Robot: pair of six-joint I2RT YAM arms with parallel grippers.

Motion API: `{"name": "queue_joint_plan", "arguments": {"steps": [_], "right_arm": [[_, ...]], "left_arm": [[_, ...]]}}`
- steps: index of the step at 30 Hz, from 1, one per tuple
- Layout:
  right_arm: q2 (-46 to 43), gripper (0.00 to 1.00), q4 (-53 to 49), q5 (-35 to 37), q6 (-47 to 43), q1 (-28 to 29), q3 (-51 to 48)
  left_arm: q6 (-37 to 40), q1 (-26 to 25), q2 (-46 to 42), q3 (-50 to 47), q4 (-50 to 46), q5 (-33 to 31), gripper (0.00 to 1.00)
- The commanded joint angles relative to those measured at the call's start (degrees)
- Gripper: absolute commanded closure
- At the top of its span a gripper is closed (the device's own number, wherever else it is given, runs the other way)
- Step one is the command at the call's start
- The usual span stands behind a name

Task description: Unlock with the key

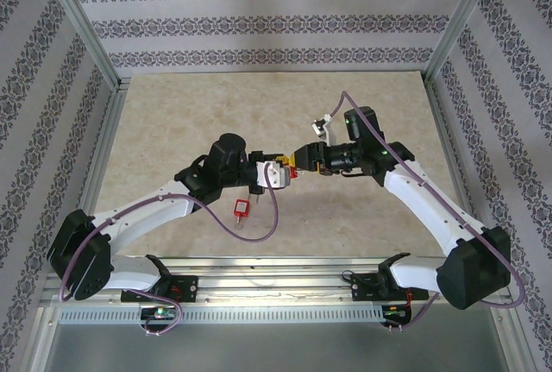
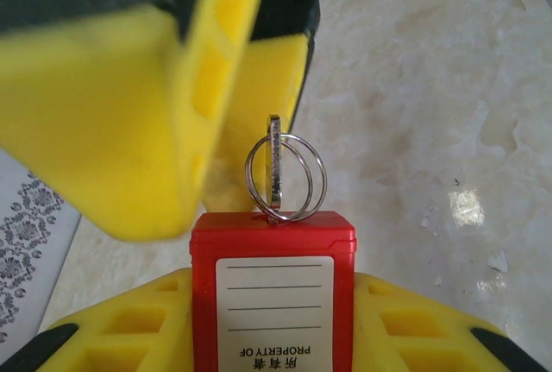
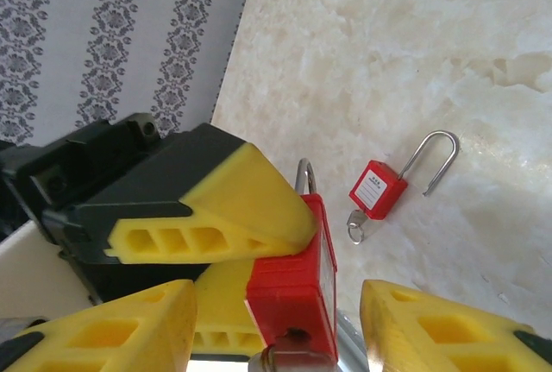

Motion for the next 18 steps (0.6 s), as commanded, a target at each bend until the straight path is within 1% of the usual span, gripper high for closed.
{"name": "queue_joint_plan", "arguments": {"steps": [1, 3, 6, 9, 12, 18], "right_arm": [[0.5, 0.47, -0.9, 0.0, -2.7, 1.3, -0.3], [0.8, 0.47, -0.9, 0.2, -3.2, 1.9, -0.3], [1.3, 0.51, -0.7, 0.5, -3.4, 2.5, -0.1], [1.8, 0.59, -1.1, 0.6, -3.5, 2.8, 0.1], [2.1, 0.66, -1.3, 1.3, -3.5, 2.8, -0.1], [1.9, 0.87, -0.7, 1.4, -3.2, 2.8, 0.0]], "left_arm": [[0.1, 0.7, 0.3, 2.0, 2.9, 2.2, 1.0], [0.1, 0.7, 0.4, 2.3, 2.9, 2.2, 1.0], [0.1, 0.7, 0.6, 2.5, 2.8, 2.4, 1.0], [0.1, 0.7, 0.8, 2.5, 3.0, 2.2, 1.0], [-0.2, 0.7, 0.9, 2.5, 3.3, 2.4, 1.0], [-1.8, 0.7, 0.9, 2.1, 5.3, 2.5, 1.0]]}}
